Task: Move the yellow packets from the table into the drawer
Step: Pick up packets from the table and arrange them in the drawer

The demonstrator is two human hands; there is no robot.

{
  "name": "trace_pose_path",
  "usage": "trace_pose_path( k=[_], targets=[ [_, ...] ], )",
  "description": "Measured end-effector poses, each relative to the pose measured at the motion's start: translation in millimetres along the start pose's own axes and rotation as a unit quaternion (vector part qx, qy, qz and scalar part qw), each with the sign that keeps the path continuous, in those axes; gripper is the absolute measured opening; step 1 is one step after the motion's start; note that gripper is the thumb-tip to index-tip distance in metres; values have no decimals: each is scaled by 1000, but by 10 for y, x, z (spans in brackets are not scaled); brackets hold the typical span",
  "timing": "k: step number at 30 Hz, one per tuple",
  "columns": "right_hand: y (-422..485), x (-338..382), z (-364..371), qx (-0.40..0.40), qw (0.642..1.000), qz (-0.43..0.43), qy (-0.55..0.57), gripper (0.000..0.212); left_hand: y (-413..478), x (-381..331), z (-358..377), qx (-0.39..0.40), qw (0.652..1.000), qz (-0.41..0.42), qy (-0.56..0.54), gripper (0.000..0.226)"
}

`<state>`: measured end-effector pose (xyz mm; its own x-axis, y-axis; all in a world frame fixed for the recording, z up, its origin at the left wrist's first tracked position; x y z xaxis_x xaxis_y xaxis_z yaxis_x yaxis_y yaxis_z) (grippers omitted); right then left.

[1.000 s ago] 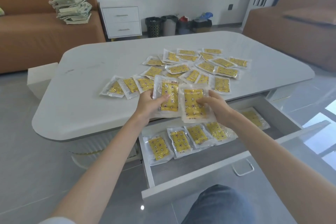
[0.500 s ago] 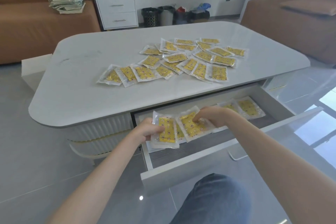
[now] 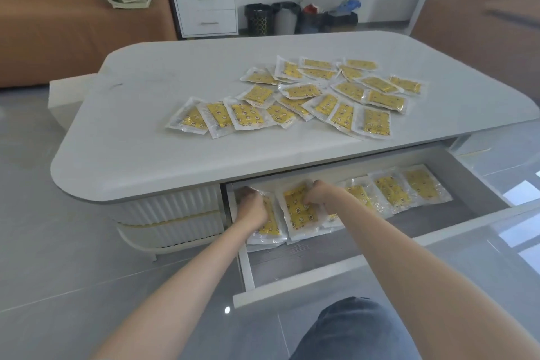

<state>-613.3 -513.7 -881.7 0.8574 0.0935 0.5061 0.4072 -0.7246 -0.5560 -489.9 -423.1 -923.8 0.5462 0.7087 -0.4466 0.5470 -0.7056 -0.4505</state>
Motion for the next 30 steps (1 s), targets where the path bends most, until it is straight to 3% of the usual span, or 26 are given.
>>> trace_pose_path(
  k=[3,5,8,12,15,19,21,25,30],
  targets=[
    [116,-40,73,-3,1000,12,-13,52,-72,-10,19,-37,996,24,77,68],
    [179,-74,136,-1,1000,14,-9,50,-150,-37,12,-94,984,44,146,63],
    [230,-97,198,-16,1000,5,5,46,-224,-61,26,-120,968,74,208,58],
    [263,-130,204,-62,997,-15,-35,41,-195,-66,98,-35,964,112,240,56],
    [251,-141,199,-97,986,-34,-130,48,-158,-33,211,61,953,116,275,85],
    [234,-148,164,-130,959,-100,-233,62,-146,-2,273,42,945,128,298,96],
    [201,-143,144,-93,959,-143,-227,61,-133,11,274,28,941,135,308,96],
    [97,-180,181,101,936,-158,-298,84,-121,12,256,16,933,134,335,90],
    [84,-216,264,89,934,-165,-304,91,-125,15,241,2,928,138,346,89]
  ],
)
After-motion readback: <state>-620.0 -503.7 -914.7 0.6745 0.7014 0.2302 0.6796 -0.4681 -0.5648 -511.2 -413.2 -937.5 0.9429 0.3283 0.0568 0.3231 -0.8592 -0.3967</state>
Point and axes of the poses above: each hand's wrist, its own y-axis towards the middle knuckle, its own z-axis out of the palm, x = y × z, the point moved 3 cm from there along y, towards the middle knuckle, and after that the axes turned 6 degrees about -z, right-handed, at the moved point
